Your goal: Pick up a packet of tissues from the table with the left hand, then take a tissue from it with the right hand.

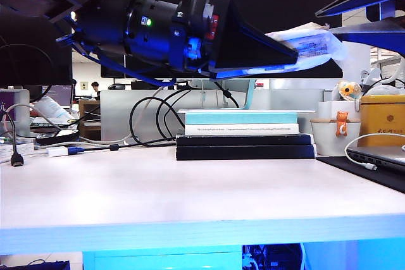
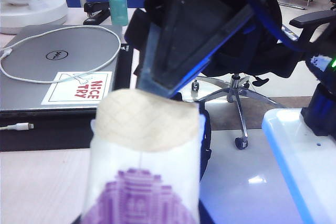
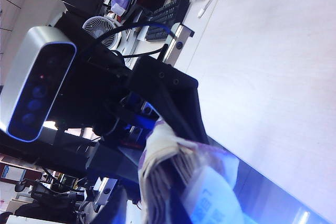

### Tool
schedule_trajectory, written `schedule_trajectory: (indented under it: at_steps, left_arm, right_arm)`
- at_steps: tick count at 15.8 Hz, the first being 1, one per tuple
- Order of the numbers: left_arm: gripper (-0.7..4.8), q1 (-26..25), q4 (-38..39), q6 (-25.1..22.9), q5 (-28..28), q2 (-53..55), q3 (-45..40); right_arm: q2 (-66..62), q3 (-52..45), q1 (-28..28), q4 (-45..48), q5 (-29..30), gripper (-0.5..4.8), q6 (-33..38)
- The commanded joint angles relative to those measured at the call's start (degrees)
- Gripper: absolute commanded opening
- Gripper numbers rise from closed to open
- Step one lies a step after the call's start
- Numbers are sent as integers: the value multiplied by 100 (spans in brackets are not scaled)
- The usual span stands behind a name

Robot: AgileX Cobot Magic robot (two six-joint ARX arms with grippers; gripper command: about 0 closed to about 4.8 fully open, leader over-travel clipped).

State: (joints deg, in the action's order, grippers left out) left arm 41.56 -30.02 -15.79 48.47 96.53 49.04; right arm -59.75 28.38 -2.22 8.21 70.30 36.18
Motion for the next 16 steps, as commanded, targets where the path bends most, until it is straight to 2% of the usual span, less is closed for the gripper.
schedule_trajectory:
  at_steps: [1,3,4,5,8,10,11,16]
  left_arm:
    - [177,105,-96,11,39,-9,15]
    - [177,208,-234,15,-28,61,26]
    - [177,219,-229,17,-98,61,35]
    - [177,216,-232,129,-109,61,133]
    - [177,212,-208,127,-157,59,136]
    - [167,199,-63,118,-398,59,136]
    - [145,125,2,118,-452,59,136]
    - [146,-455,673,120,-219,55,133]
  right_arm:
    - [13,15,-4,68,44,103,-20]
    - [11,15,-116,68,39,103,-22]
    - [11,15,-177,66,39,85,-26]
    - [9,15,-295,68,-138,-6,-225]
    - [9,15,-280,77,-501,-6,-378]
    - [11,15,-275,114,-852,-6,-498]
    - [11,17,-262,151,-1036,-6,-498]
    - [11,15,138,509,-1460,-6,-514]
